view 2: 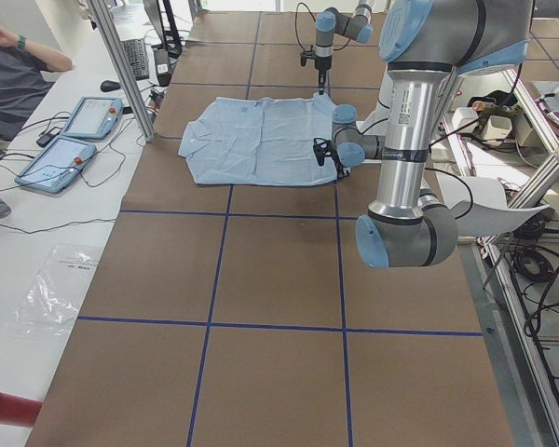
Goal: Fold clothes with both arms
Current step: 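Grasp the hem corners with both grippers, then lift the hem with both grippers and fold it toward the collar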
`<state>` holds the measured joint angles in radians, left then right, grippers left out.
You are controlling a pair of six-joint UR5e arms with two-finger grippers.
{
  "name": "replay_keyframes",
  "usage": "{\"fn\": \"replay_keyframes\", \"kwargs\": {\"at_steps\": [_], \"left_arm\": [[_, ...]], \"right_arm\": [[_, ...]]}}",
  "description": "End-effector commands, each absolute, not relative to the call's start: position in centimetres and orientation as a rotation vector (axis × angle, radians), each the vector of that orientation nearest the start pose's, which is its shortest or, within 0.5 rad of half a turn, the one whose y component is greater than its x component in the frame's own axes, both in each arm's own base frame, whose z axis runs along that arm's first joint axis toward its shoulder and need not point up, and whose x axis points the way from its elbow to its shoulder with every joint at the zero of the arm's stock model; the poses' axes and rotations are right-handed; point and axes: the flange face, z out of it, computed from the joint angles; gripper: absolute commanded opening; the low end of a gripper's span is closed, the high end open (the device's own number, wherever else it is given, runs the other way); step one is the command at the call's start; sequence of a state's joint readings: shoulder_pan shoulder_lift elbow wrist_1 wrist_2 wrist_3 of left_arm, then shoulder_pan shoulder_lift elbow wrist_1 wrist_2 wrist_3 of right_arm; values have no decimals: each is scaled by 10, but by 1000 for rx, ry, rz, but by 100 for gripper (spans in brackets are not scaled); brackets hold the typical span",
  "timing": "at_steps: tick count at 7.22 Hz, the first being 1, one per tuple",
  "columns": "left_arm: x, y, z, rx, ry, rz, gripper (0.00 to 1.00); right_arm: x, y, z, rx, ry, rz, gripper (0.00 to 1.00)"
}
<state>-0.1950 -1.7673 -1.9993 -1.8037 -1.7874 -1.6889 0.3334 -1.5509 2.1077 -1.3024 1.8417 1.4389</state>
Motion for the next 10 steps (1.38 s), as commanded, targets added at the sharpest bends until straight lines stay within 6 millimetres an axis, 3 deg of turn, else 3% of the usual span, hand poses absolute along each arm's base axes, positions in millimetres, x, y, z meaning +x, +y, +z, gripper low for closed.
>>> {"fn": "replay_keyframes", "kwargs": {"at_steps": [1, 3, 4, 6, 10], "left_arm": [[504, -216, 329, -169, 866, -202, 0], [468, -242, 298, -133, 918, -240, 0], [455, -256, 294, -115, 905, -257, 0], [447, -267, 294, -67, 905, -208, 0], [433, -288, 291, -58, 915, -230, 0]], "right_arm": [[-417, -259, 371, -57, -860, 80, 0], [-411, -282, 356, -31, -891, 109, 0], [-402, -297, 350, -41, -909, 127, 0], [-378, -320, 344, -83, -942, 160, 0], [-347, -350, 337, -96, -977, 187, 0]]}}
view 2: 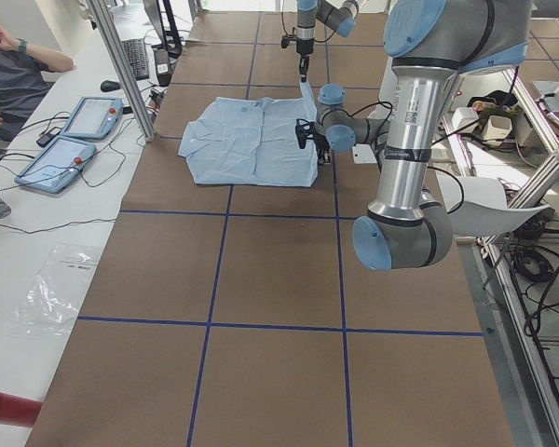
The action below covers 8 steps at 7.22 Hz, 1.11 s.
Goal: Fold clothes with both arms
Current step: 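Lift the hem with both grippers and fold it toward the collar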
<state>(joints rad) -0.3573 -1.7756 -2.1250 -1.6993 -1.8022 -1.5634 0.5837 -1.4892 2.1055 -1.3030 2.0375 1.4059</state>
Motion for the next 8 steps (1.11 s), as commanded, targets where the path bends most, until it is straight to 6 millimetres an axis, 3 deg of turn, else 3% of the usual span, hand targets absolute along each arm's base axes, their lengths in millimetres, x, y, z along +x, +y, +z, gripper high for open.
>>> {"fn": "replay_keyframes", "kwargs": {"at_steps": [1, 3, 5, 6, 8], "left_arm": [[430, -292, 290, -75, 921, -233, 0], [417, -313, 282, -57, 942, -270, 0], [382, -362, 275, -1, 962, -273, 0], [374, -393, 272, 22, 964, -289, 0], [380, -445, 256, 54, 964, -348, 0]], "right_arm": [[-343, -355, 335, -94, -983, 194, 0], [-330, -376, 323, -68, -1008, 226, 0], [-341, -422, 298, -24, -1033, 264, 0], [-337, -448, 286, -6, -1050, 291, 0], [-326, -505, 275, 26, -1054, 316, 0]]}}
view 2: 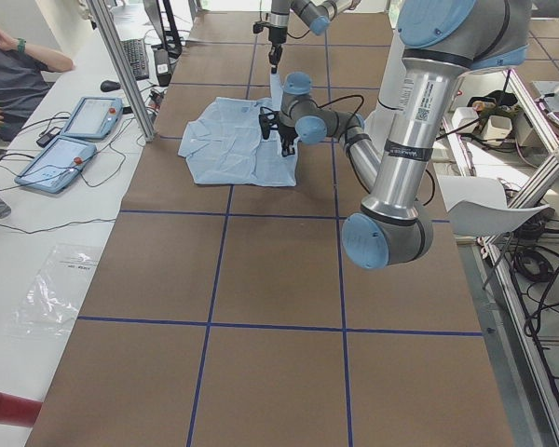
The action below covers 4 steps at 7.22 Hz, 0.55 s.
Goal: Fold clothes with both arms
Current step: 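Lift the hem with both grippers and fold it toward the collar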
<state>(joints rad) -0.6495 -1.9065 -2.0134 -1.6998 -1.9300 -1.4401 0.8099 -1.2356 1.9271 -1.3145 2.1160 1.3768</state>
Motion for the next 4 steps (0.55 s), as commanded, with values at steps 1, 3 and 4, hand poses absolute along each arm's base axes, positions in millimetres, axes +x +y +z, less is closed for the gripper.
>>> {"fn": "replay_keyframes", "kwargs": {"at_steps": [1, 3, 4], "left_arm": [[369, -460, 246, 77, 977, -374, 0], [357, -513, 244, 85, 966, -413, 0], [350, -537, 244, 111, 955, -414, 0]], "right_arm": [[-321, -528, 280, 48, -1038, 315, 0], [-324, -571, 282, 66, -1009, 320, 0], [-328, -584, 282, 64, -1001, 329, 0]]}}
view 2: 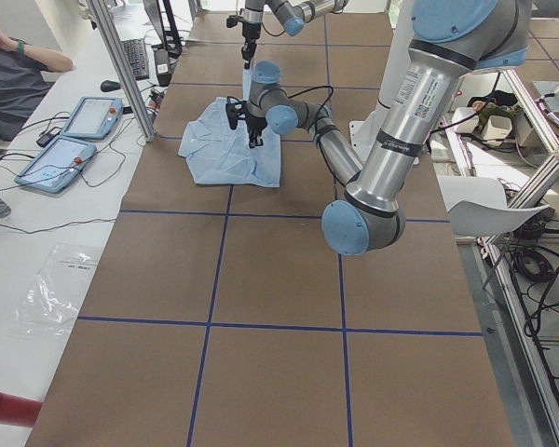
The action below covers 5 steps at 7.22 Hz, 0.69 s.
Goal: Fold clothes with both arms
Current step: 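Lift the hem with both grippers and fold it toward the collar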
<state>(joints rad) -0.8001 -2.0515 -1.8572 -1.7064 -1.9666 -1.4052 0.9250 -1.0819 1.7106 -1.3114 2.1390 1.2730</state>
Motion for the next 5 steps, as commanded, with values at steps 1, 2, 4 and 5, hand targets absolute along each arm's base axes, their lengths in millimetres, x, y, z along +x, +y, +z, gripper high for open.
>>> {"fn": "replay_keyframes", "kwargs": {"at_steps": [1, 2, 4, 5], "left_arm": [[358, -562, 237, 120, 943, -419, 0], [368, -587, 233, 119, 930, -434, 0], [376, -625, 261, 140, 942, -452, 0], [387, -642, 277, 145, 946, -454, 0]], "right_arm": [[-330, -595, 281, 67, -993, 330, 0], [-332, -608, 279, 69, -986, 337, 0], [-341, -635, 287, 60, -952, 335, 0], [-351, -648, 289, 48, -936, 340, 0]]}}
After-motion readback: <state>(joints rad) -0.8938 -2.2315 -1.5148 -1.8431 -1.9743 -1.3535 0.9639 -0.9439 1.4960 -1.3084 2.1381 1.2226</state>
